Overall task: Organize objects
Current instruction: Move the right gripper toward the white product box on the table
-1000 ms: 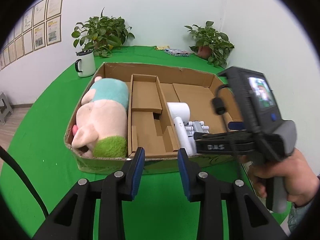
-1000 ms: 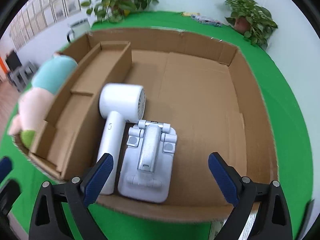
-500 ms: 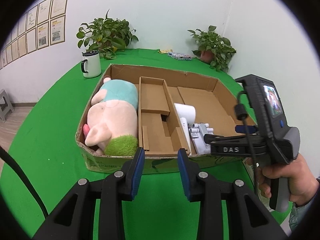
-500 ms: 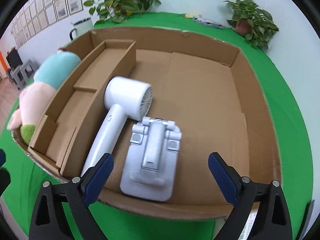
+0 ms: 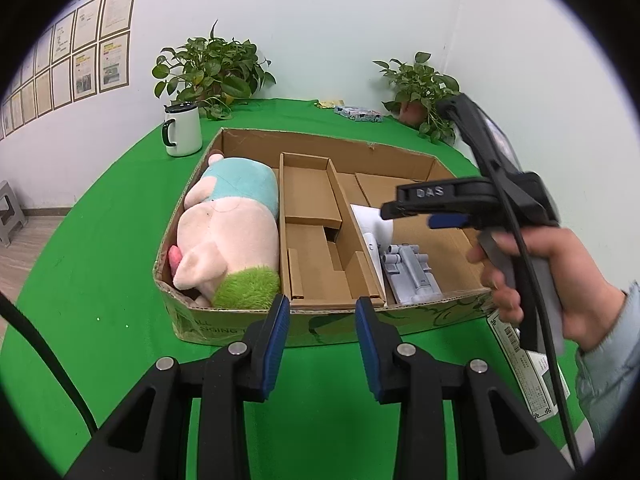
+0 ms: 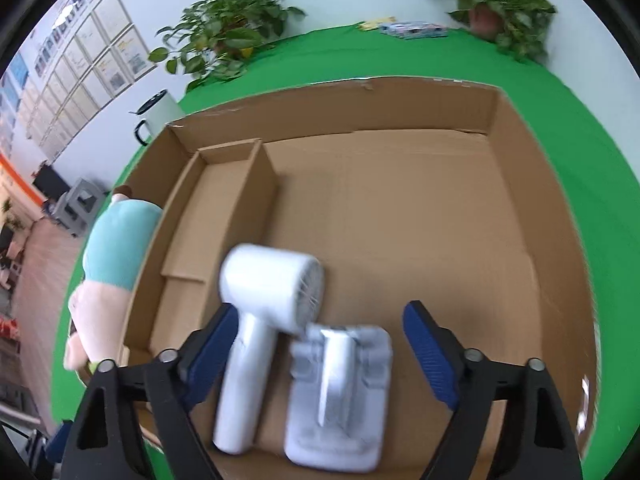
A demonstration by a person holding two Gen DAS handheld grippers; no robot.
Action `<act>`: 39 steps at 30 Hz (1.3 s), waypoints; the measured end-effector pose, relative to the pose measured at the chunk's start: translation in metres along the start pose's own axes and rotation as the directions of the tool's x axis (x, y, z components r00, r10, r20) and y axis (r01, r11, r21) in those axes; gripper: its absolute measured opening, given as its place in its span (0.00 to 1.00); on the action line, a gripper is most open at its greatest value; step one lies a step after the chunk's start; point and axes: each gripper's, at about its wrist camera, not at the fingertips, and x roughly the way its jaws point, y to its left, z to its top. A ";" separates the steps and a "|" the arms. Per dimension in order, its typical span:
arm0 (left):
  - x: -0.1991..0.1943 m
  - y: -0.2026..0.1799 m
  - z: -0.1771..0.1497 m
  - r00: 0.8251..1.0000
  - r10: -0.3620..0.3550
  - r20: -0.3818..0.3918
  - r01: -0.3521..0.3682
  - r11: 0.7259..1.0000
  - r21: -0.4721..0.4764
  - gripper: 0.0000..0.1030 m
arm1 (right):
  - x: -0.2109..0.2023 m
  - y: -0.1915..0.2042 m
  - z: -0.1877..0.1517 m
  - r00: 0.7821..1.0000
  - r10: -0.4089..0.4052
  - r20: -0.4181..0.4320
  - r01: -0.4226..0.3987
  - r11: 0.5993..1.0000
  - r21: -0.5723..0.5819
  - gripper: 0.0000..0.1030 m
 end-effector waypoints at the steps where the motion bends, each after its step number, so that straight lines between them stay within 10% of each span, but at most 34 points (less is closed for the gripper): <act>1: 0.001 0.001 0.000 1.000 0.001 -0.002 -0.001 1.000 -0.002 0.32 | 0.006 0.001 0.005 1.000 0.018 -0.007 -0.018 1.000 0.000 0.70; 10: 0.015 0.010 0.003 1.000 -0.012 -0.019 0.011 1.000 -0.018 0.32 | 0.041 0.009 0.006 0.978 0.195 -0.078 -0.198 0.980 -0.024 0.55; 39: 0.034 -0.017 0.004 0.999 -0.021 -0.044 0.023 0.999 0.027 0.32 | 0.039 0.039 -0.004 0.992 0.035 -0.117 -0.066 0.961 -0.269 0.50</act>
